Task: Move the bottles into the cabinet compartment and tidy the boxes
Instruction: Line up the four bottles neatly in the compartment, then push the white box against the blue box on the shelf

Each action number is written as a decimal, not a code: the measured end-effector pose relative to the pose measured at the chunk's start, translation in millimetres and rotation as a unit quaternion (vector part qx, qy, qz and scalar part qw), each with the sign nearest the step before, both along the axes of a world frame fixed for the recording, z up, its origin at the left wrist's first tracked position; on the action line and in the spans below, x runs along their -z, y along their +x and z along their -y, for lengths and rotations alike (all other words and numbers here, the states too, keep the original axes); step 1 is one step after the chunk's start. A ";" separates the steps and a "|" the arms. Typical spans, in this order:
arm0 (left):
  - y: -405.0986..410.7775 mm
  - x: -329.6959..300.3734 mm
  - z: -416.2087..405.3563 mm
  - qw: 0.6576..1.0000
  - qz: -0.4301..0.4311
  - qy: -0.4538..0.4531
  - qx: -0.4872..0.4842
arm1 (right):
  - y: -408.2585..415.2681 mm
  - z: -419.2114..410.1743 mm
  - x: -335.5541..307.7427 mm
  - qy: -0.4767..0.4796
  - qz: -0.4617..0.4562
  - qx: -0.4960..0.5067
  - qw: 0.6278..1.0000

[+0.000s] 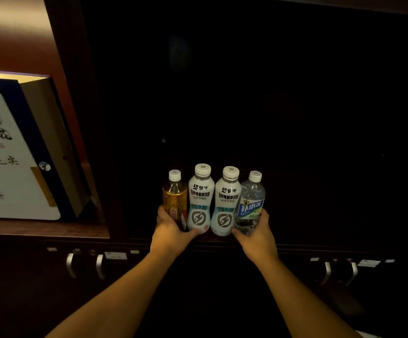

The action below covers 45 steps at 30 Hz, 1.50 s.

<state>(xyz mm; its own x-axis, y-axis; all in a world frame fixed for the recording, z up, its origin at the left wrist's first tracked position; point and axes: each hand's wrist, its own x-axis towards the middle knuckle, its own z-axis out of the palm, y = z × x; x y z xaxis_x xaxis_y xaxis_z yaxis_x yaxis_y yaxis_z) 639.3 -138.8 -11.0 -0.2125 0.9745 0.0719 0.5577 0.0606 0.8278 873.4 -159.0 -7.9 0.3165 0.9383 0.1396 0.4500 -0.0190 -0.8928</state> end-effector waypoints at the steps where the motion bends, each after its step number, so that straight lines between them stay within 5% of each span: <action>1: -1.3 -1.1 -0.1 1.000 -0.009 -0.005 0.001 | 1.4 0.2 -0.8 0.002 0.005 -0.001 1.000; 12: -43.0 -21.0 13.2 0.971 -0.236 -0.029 0.040 | -15.4 25.6 -19.0 0.037 0.102 0.057 0.992; 16: -56.6 -28.7 37.7 0.951 -0.300 -0.002 0.076 | -42.2 38.1 -18.6 0.072 0.150 -0.014 0.986; 23: -106.5 -29.9 88.3 0.949 -0.299 0.008 0.102 | -114.1 46.3 -21.6 0.087 0.225 -0.193 0.951; 30: -202.3 -34.6 129.0 0.947 -0.321 -0.005 0.012 | -210.9 61.4 -32.1 0.137 0.271 -0.283 0.910; 45: -431.4 -41.7 106.0 0.963 -0.243 0.020 -0.119 | -405.1 33.5 -46.3 0.090 0.293 -0.248 0.919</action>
<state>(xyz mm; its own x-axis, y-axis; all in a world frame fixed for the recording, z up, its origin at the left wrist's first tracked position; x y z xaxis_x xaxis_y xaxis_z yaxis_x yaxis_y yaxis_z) 207.9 -244.8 30.7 -0.3616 0.8967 0.2554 0.8537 0.2083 0.4772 468.3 -192.6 38.4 -0.3234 0.8918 0.3165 0.7677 0.4428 -0.4632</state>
